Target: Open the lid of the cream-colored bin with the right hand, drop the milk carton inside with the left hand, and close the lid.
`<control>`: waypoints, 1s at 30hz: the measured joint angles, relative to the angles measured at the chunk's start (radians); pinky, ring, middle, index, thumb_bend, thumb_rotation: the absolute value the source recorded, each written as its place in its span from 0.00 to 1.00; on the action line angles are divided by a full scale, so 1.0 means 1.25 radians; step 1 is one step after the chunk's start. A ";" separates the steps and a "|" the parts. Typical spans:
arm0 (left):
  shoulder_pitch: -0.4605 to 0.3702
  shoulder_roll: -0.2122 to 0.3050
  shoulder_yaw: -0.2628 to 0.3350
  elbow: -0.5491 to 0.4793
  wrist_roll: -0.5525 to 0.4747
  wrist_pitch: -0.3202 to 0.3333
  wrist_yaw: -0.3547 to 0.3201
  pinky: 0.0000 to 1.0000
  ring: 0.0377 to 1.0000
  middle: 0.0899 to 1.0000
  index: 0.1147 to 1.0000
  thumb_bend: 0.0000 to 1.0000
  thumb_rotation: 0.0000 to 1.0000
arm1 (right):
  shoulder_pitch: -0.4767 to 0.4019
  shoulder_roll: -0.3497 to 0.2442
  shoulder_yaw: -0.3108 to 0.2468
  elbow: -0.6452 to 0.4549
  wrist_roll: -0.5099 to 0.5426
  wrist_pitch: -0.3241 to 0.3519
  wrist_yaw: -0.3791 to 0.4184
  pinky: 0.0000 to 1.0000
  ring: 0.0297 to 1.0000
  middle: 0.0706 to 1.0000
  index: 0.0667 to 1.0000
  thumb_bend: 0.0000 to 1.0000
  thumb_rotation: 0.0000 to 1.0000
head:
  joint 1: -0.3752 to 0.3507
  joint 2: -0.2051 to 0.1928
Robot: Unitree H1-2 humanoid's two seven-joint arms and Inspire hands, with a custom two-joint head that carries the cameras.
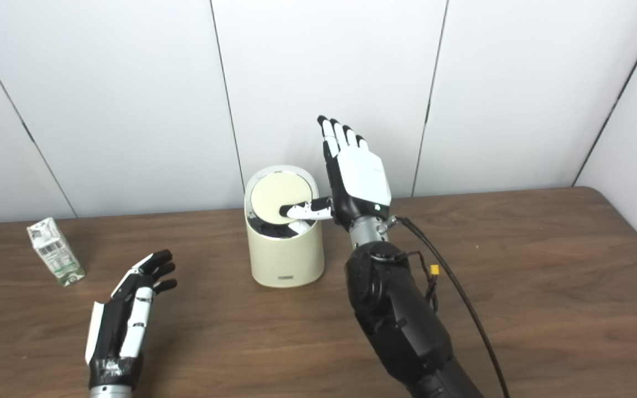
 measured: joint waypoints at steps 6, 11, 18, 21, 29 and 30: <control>0.000 0.001 0.000 0.000 0.000 0.000 0.000 0.76 0.82 0.82 0.80 0.21 0.77 | 0.039 0.002 -0.022 -0.012 0.037 -0.004 0.016 0.99 1.00 1.00 1.00 0.79 0.81 | -0.002 0.001; 0.000 0.002 0.000 0.000 -0.002 0.000 -0.002 0.76 0.82 0.82 0.80 0.20 0.77 | 0.068 0.001 -0.030 -0.009 0.062 -0.008 0.018 0.97 1.00 1.00 1.00 0.78 0.91 | -0.002 0.000; 0.000 0.002 0.000 0.000 -0.001 0.000 -0.002 0.76 0.82 0.82 0.80 0.20 0.79 | 0.071 0.001 -0.046 -0.013 0.087 -0.019 0.018 0.98 1.00 1.00 1.00 0.81 0.99 | -0.001 -0.004; -0.001 0.002 0.000 0.000 -0.001 0.000 -0.002 0.76 0.82 0.83 0.80 0.20 0.80 | 0.086 0.001 -0.060 -0.029 0.109 -0.024 0.017 0.97 1.00 1.00 1.00 0.83 1.00 | -0.001 -0.004; 0.000 0.002 0.001 -0.001 -0.004 0.001 -0.003 0.76 0.81 0.83 0.80 0.19 0.78 | 0.207 0.009 -0.111 -0.143 0.231 -0.125 0.008 0.88 0.97 0.98 0.97 0.45 0.97 | 0.005 0.000; 0.000 0.002 0.001 -0.001 -0.005 0.001 -0.003 0.76 0.82 0.83 0.80 0.19 0.78 | 0.226 0.013 -0.120 -0.145 0.249 -0.160 -0.006 0.85 0.95 0.96 0.95 0.38 0.96 | 0.006 0.001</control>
